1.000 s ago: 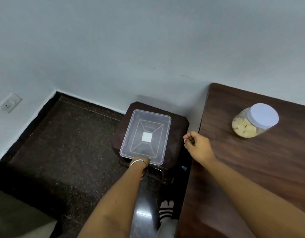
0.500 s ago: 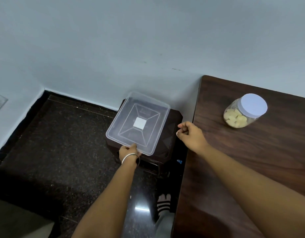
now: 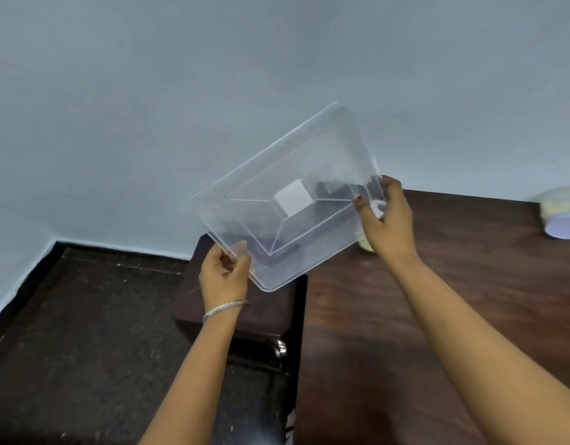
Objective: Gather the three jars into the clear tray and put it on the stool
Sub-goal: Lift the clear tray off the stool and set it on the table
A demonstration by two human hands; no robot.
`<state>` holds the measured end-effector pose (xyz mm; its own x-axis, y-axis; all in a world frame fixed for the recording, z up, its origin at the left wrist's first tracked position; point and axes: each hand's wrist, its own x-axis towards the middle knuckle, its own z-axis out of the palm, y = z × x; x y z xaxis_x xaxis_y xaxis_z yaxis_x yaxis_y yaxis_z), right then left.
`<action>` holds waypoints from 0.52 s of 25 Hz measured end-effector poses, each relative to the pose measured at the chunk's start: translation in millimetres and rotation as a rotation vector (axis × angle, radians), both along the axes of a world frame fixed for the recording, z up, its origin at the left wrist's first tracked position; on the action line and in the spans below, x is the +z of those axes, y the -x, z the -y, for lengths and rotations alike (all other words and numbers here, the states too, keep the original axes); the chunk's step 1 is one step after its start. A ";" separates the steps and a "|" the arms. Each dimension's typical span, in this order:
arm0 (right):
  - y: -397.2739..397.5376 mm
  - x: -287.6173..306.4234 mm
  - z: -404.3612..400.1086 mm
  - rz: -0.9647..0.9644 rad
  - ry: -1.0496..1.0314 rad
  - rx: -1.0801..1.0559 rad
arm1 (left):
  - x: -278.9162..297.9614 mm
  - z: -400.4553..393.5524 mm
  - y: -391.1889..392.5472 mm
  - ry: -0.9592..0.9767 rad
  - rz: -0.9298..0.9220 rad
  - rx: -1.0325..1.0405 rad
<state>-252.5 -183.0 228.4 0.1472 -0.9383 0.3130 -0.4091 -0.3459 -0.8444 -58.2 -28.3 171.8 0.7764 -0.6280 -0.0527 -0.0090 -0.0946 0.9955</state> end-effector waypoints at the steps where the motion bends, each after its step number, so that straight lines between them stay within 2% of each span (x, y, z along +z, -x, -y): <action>1: 27.3 3.7 0.7 0.028 0.008 -0.066 | 8.9 9.0 19.7 0.025 0.021 -0.041; 3: 66.9 -1.1 -4.9 0.043 -0.017 -0.183 | 19.9 16.6 48.3 0.059 0.045 -0.105; 8: 231.9 -25.0 -40.8 0.072 -0.162 -0.603 | 10.2 51.2 178.9 -0.036 0.081 -0.576; 10: 284.0 -38.7 -54.0 0.075 -0.260 -0.690 | -1.1 63.5 225.9 -0.081 0.090 -0.691; 13: 344.9 -57.6 -66.6 0.081 -0.422 -0.701 | -17.6 77.4 282.5 -0.180 0.112 -0.762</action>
